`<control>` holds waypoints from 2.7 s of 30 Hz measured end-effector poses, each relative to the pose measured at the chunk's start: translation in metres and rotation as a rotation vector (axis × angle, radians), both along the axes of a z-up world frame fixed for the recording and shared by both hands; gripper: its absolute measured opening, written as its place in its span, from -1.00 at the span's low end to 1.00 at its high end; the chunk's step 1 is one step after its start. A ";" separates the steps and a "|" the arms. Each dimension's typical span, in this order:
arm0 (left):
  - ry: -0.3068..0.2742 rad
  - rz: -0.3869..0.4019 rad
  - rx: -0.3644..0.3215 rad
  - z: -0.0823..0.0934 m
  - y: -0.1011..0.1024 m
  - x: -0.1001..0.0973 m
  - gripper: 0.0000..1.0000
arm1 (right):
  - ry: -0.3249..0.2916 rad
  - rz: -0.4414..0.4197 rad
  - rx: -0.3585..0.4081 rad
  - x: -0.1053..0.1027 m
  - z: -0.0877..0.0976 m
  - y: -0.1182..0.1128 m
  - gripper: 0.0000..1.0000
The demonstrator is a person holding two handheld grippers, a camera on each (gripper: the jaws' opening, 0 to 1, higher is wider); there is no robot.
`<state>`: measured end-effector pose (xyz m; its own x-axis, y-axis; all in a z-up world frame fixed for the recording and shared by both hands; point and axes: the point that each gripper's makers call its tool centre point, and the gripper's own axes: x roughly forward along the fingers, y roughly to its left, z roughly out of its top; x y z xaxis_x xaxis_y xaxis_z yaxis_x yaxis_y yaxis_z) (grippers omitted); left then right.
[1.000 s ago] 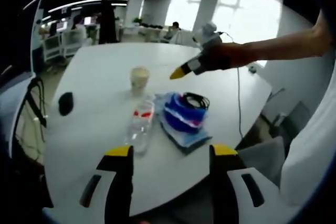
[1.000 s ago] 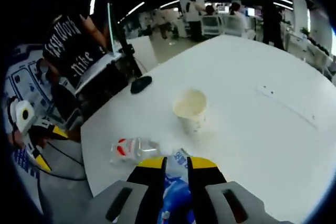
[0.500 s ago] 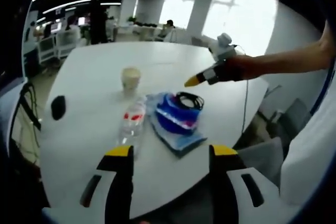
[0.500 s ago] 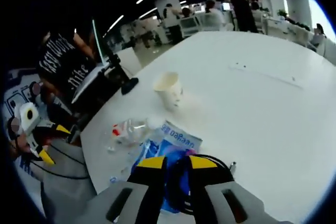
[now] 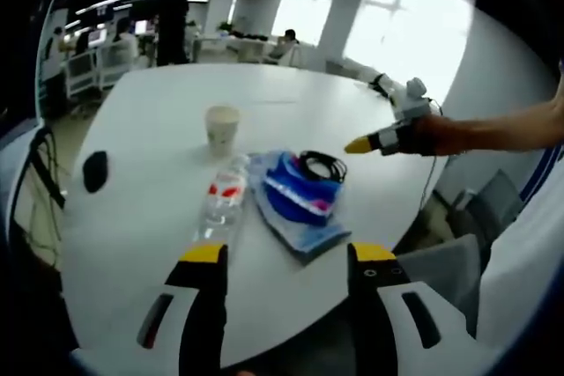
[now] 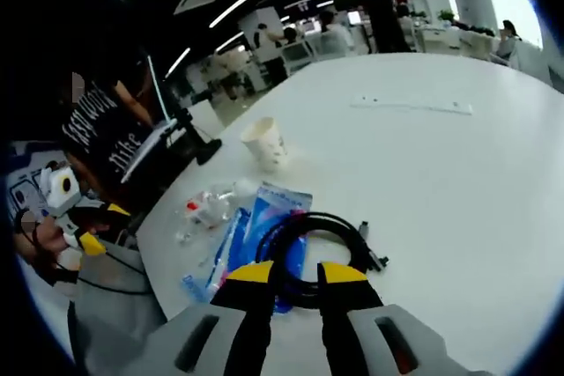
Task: Arrange the tabletop items into an orderly group along one side of the table until the central work area is clear of visible clutter.
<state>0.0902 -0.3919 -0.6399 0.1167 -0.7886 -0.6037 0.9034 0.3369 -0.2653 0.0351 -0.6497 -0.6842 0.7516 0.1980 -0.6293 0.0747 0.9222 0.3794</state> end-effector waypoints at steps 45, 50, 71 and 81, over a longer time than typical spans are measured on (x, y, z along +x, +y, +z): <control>0.048 0.031 0.082 -0.029 -0.068 0.073 0.11 | -0.068 -0.008 -0.054 -0.080 0.032 0.041 0.20; 0.069 0.038 0.117 -0.039 -0.077 0.081 0.10 | -0.068 -0.004 -0.064 -0.082 0.036 0.044 0.27; 0.110 -0.034 0.354 -0.088 -0.091 0.091 0.07 | -0.051 -0.001 -0.054 -0.092 0.034 0.053 0.28; 0.095 -0.127 0.458 -0.106 -0.102 0.090 0.06 | -0.063 0.004 -0.055 -0.093 0.037 0.053 0.34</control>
<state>0.1801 -0.4943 -0.7455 -0.0360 -0.4438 -0.8954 0.9239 0.3268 -0.1991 -0.0581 -0.5967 -0.6476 0.7891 0.1676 -0.5910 0.0487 0.9420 0.3321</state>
